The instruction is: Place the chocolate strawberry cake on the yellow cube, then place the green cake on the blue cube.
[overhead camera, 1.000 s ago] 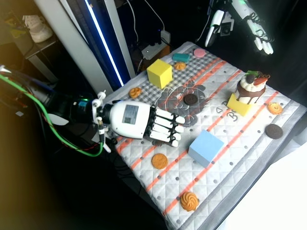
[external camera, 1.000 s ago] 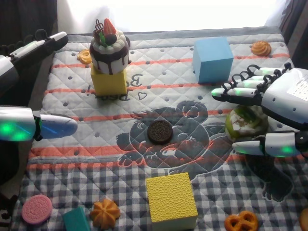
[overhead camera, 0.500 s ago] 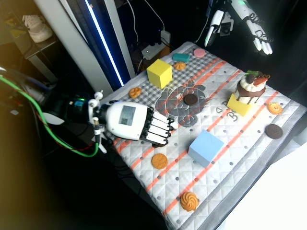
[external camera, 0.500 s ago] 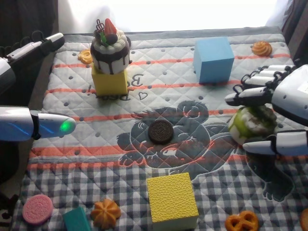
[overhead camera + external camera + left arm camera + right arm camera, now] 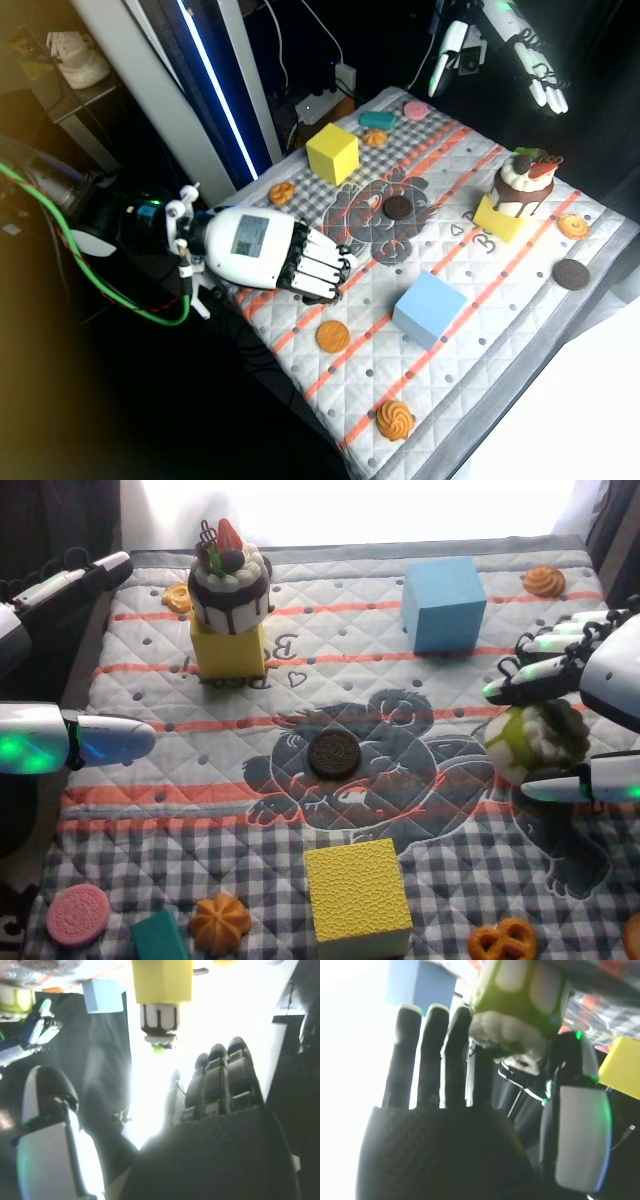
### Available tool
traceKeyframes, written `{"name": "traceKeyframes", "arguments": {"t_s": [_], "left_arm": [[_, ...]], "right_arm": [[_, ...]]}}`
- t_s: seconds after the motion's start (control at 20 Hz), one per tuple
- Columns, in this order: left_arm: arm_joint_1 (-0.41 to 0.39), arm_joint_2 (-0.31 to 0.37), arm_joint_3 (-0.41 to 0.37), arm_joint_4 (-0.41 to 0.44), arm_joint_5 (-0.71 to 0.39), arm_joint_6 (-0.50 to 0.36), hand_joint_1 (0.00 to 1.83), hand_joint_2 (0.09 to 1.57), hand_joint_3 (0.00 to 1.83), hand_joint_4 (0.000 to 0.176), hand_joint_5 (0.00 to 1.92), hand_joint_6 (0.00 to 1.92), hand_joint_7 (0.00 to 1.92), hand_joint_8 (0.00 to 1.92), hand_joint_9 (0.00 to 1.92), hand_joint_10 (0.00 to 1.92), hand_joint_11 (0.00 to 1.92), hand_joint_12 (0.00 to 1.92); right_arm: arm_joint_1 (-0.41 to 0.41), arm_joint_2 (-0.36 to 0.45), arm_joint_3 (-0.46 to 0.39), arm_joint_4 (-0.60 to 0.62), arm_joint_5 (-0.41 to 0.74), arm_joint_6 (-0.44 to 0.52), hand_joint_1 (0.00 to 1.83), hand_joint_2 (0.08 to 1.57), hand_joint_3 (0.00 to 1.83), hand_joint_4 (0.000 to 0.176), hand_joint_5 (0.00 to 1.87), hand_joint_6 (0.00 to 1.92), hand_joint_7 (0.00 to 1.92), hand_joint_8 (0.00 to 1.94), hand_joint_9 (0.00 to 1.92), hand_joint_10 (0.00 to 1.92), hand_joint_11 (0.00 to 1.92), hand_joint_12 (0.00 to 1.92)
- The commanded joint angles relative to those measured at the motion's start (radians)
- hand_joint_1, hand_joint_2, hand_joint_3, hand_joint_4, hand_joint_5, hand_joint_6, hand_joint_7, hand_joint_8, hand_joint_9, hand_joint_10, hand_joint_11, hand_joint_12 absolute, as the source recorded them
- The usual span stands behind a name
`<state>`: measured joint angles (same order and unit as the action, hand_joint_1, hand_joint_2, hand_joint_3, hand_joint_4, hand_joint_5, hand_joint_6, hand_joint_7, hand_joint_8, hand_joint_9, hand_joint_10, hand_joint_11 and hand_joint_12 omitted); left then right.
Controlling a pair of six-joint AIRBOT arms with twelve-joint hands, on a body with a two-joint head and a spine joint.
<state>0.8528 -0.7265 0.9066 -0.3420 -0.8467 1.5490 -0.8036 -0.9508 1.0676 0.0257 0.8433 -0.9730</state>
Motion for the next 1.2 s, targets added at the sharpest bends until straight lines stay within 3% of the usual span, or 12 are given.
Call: {"name": "traceKeyframes", "arguments": {"t_s": [0.0, 0.05, 0.1, 0.15, 0.2, 0.35, 0.5, 0.6, 0.7, 0.8, 1.05, 1.15], "left_arm": [[-0.005, 0.000, -0.001, 0.000, -0.119, -0.005, 0.67, 0.81, 0.00, 0.176, 0.00, 0.00, 0.00, 0.00, 0.00, 0.00, 0.00, 0.00], [-0.004, 0.000, -0.001, 0.000, -0.120, -0.005, 0.67, 0.81, 0.00, 0.176, 0.00, 0.00, 0.00, 0.00, 0.00, 0.00, 0.00, 0.00], [-0.005, 0.000, -0.001, 0.000, -0.121, -0.005, 0.65, 0.82, 0.01, 0.176, 0.00, 0.00, 0.00, 0.00, 0.00, 0.00, 0.00, 0.00], [-0.005, 0.000, -0.001, 0.000, -0.123, -0.005, 0.64, 0.83, 0.01, 0.176, 0.00, 0.00, 0.00, 0.00, 0.00, 0.00, 0.00, 0.00], [-0.005, -0.001, -0.001, 0.000, -0.124, -0.005, 0.64, 0.83, 0.01, 0.176, 0.00, 0.00, 0.00, 0.00, 0.00, 0.00, 0.00, 0.00], [-0.005, -0.002, -0.002, -0.001, -0.125, -0.005, 0.64, 0.82, 0.00, 0.176, 0.00, 0.00, 0.00, 0.00, 0.00, 0.00, 0.00, 0.00], [-0.005, -0.006, -0.001, -0.001, -0.125, -0.005, 0.72, 0.81, 0.00, 0.176, 0.00, 0.00, 0.00, 0.00, 0.00, 0.00, 0.00, 0.00], [-0.004, -0.009, 0.001, -0.001, -0.124, -0.005, 0.73, 0.80, 0.00, 0.176, 0.00, 0.00, 0.00, 0.00, 0.00, 0.00, 0.00, 0.00], [-0.005, -0.012, 0.002, -0.001, -0.124, -0.005, 0.66, 0.80, 0.00, 0.176, 0.00, 0.00, 0.00, 0.00, 0.00, 0.00, 0.00, 0.00], [-0.005, -0.017, 0.005, -0.001, -0.121, -0.005, 0.70, 0.80, 0.00, 0.176, 0.00, 0.00, 0.00, 0.00, 0.00, 0.00, 0.00, 0.00], [-0.006, -0.025, 0.009, 0.000, -0.113, -0.005, 0.74, 0.78, 0.00, 0.176, 0.00, 0.00, 0.00, 0.00, 0.00, 0.00, 0.00, 0.00], [-0.007, -0.026, 0.011, 0.001, -0.109, -0.005, 0.68, 0.79, 0.00, 0.176, 0.00, 0.00, 0.00, 0.00, 0.00, 0.00, 0.00, 0.00]], "right_arm": [[0.000, 0.006, -0.002, 0.009, 0.121, -0.003, 0.86, 0.96, 0.00, 0.000, 0.83, 0.04, 0.63, 1.62, 0.67, 1.88, 0.77, 1.92], [0.000, 0.006, -0.002, 0.009, 0.122, -0.003, 0.98, 0.96, 0.00, 0.000, 0.89, 0.06, 0.75, 1.77, 0.85, 1.91, 0.98, 1.92], [0.000, 0.005, -0.001, 0.009, 0.122, 0.001, 1.08, 0.96, 0.00, 0.000, 0.93, 0.08, 0.83, 1.69, 0.94, 1.91, 1.05, 1.92], [-0.001, 0.001, 0.002, 0.010, 0.122, 0.007, 1.16, 1.10, 0.01, 0.000, 0.97, 0.94, 0.87, 1.38, 0.96, 1.65, 0.98, 1.88], [-0.002, -0.003, 0.005, 0.011, 0.122, 0.012, 1.16, 1.10, 0.01, 0.000, 0.97, 0.94, 0.87, 1.38, 0.96, 1.65, 0.98, 1.88], [-0.011, -0.016, 0.030, 0.010, 0.123, 0.073, 1.24, 1.13, 0.00, 0.000, 0.85, 1.07, 1.04, 1.04, 0.96, 1.26, 0.93, 1.62], [-0.015, -0.023, 0.062, 0.001, 0.133, 0.137, 1.22, 1.18, 0.00, 0.000, 0.82, 1.19, 0.89, 1.25, 1.14, 1.54, 1.17, 1.79], [0.003, -0.028, 0.083, -0.006, 0.135, 0.161, 1.21, 1.20, 0.00, 0.000, 0.78, 1.26, 0.84, 1.33, 1.00, 1.65, 1.05, 1.89], [0.030, -0.037, 0.100, -0.012, 0.135, 0.161, 1.20, 1.24, 0.01, 0.000, 0.73, 1.17, 0.78, 1.60, 0.85, 1.87, 0.95, 1.92], [0.065, -0.051, 0.124, -0.015, 0.134, 0.161, 1.15, 1.19, 0.00, 0.000, 0.82, 1.19, 0.72, 1.52, 0.77, 1.81, 0.86, 1.92], [0.171, -0.096, 0.188, -0.019, 0.083, 0.161, 1.20, 1.18, 0.00, 0.000, 0.78, 1.16, 0.91, 1.29, 1.03, 1.35, 1.08, 1.61], [0.205, -0.112, 0.212, -0.023, 0.053, 0.161, 1.15, 1.16, 0.00, 0.000, 0.85, 1.16, 0.87, 1.31, 1.15, 1.45, 1.21, 1.67]]}}
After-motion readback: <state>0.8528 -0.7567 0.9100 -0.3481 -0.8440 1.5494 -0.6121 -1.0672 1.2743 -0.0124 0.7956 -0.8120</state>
